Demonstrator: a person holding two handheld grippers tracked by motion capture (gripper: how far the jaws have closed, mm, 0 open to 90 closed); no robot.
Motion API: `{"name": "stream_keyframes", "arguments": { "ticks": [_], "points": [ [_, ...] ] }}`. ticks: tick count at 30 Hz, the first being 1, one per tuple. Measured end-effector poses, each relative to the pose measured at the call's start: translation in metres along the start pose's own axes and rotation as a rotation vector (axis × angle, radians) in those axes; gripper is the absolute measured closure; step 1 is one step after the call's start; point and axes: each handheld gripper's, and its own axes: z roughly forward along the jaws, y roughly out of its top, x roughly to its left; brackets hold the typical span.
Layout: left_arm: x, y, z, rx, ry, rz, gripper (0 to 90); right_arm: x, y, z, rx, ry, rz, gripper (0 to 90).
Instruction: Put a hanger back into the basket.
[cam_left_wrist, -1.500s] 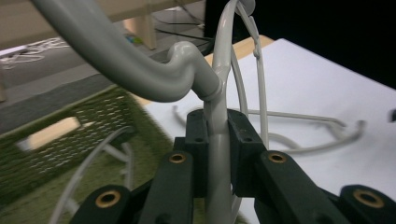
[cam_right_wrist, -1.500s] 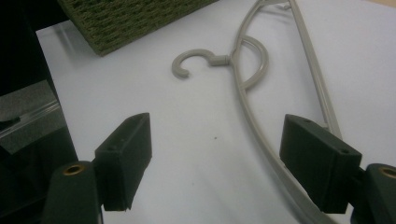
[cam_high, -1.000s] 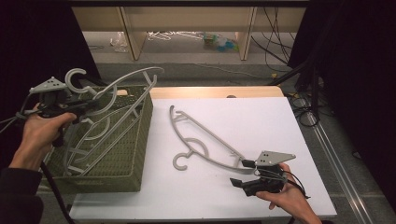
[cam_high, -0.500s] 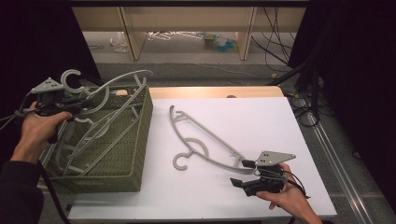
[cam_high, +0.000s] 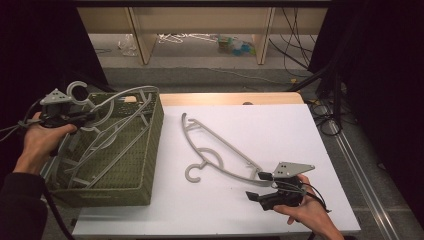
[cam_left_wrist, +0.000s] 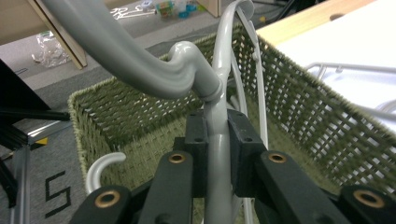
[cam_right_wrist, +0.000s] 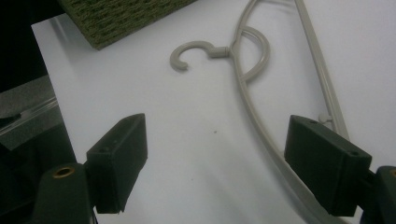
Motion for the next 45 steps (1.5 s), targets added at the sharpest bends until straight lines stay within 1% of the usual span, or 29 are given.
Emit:
{"name": "stream_keyframes", "arguments": {
  "ticks": [1, 4, 5, 6, 7, 8, 9, 10, 11, 12, 13, 15, 16, 17, 18, 19, 20, 21, 26, 27, 28, 29, 30, 34, 37, 40, 41, 43, 45],
  "points": [
    [-0.001, -0.001, 0.002, -0.005, 0.001, -0.019, 79.6, 0.0, 0.0, 0.0, 0.003, -0.003, 0.004, 22.4],
    [0.003, -0.006, 0.002, 0.018, 0.003, -0.01, 79.7, -0.002, -0.001, 0.0, 0.004, -0.006, 0.009, 22.4],
    [0.003, -0.008, 0.003, 0.024, -0.001, -0.019, 79.6, -0.002, -0.001, 0.0, 0.002, -0.006, 0.007, 22.4],
    [0.003, -0.01, 0.004, 0.01, 0.004, -0.037, 79.7, -0.001, -0.001, -0.001, 0.002, -0.003, 0.008, 22.4],
    [0.006, -0.011, 0.003, 0.041, 0.003, -0.004, 79.7, -0.001, -0.001, -0.001, -0.001, -0.004, 0.003, 22.4],
    [0.005, -0.013, 0.005, 0.017, 0.004, -0.045, 79.7, -0.001, 0.0, -0.001, 0.0, -0.007, 0.005, 22.4],
    [0.007, -0.013, 0.004, 0.036, -0.002, -0.018, 79.7, -0.001, 0.0, -0.001, -0.003, -0.009, 0.003, 22.4],
    [0.006, -0.014, 0.005, 0.022, -0.002, -0.044, 79.7, -0.001, 0.0, -0.001, -0.001, -0.008, 0.004, 22.5],
    [0.007, -0.015, 0.004, 0.044, 0.005, -0.02, 79.7, -0.001, 0.0, -0.001, 0.0, -0.006, 0.005, 22.5],
    [0.005, -0.016, 0.006, 0.023, 0.006, -0.052, 79.7, -0.001, 0.0, -0.001, 0.001, -0.007, 0.002, 22.5],
    [0.006, -0.016, 0.006, 0.028, 0.002, -0.049, 79.7, -0.001, -0.001, 0.0, 0.001, -0.006, 0.003, 22.5],
    [0.009, -0.018, 0.006, 0.079, -0.013, -0.002, 79.6, -0.001, -0.001, 0.0, 0.003, -0.005, 0.008, 22.6],
    [0.008, -0.019, 0.008, 0.093, -0.014, -0.001, 79.7, -0.001, -0.001, 0.0, 0.003, -0.004, 0.009, 22.5],
    [0.007, -0.021, 0.01, 0.091, -0.015, 0.0, 79.7, -0.001, -0.001, 0.0, 0.005, -0.004, 0.008, 22.5],
    [0.004, -0.022, 0.014, 0.071, -0.021, -0.035, 79.7, -0.001, -0.001, 0.0, 0.005, -0.004, 0.008, 22.5],
    [0.004, -0.023, 0.015, 0.09, -0.023, -0.024, 79.6, -0.001, -0.001, 0.0, 0.007, -0.001, 0.005, 22.5],
    [0.005, -0.023, 0.015, 0.112, -0.024, -0.002, 79.6, -0.001, 0.0, 0.0, 0.005, -0.004, 0.006, 22.5],
    [0.002, -0.025, 0.019, 0.083, -0.03, -0.051, 79.6, -0.001, 0.0, 0.0, 0.005, -0.006, 0.004, 22.5],
    [-0.001, -0.028, 0.027, 0.108, -0.049, -0.054, 79.5, -0.001, 0.0, 0.0, 0.002, -0.008, -0.001, 22.6],
    [0.001, -0.028, 0.027, 0.135, -0.054, -0.028, 79.5, -0.001, -0.001, 0.0, 0.004, -0.006, 0.001, 22.6],
    [-0.001, -0.029, 0.03, 0.12, -0.048, -0.055, 79.4, 0.0, 0.0, 0.0, 0.008, -0.003, 0.008, 22.6],
    [0.0, -0.029, 0.032, 0.151, -0.052, -0.033, 79.5, -0.001, 0.0, 0.0, 0.006, -0.003, 0.004, 22.6],
    [0.0, -0.03, 0.033, 0.167, -0.051, -0.027, 79.5, -0.001, 0.0, 0.0, 0.007, -0.005, 0.004, 22.6],
    [0.002, -0.039, 0.04, 0.188, -0.053, -0.055, 79.5, -0.001, -0.001, 0.0, 0.0, -0.01, -0.001, 22.6],
    [0.003, -0.046, 0.045, 0.191, -0.05, -0.072, 79.5, -0.001, -0.001, 0.0, 0.009, -0.003, 0.0, 22.6],
    [0.001, -0.049, 0.048, 0.193, -0.052, -0.074, 79.3, -0.001, -0.001, 0.0, 0.007, -0.004, -0.001, 22.6],
    [0.0, -0.05, 0.049, 0.205, -0.05, -0.072, 79.1, -0.001, -0.001, 0.0, 0.007, -0.004, 0.0, 22.6],
    [-0.003, -0.053, 0.054, 0.216, -0.037, -0.082, 78.8, -0.001, -0.001, 0.001, 0.009, -0.003, 0.001, 22.6],
    [-0.001, -0.056, 0.056, 0.202, -0.015, -0.104, 77.1, -0.001, -0.001, 0.001, 0.011, -0.003, 0.001, 22.6]
  ]
}}
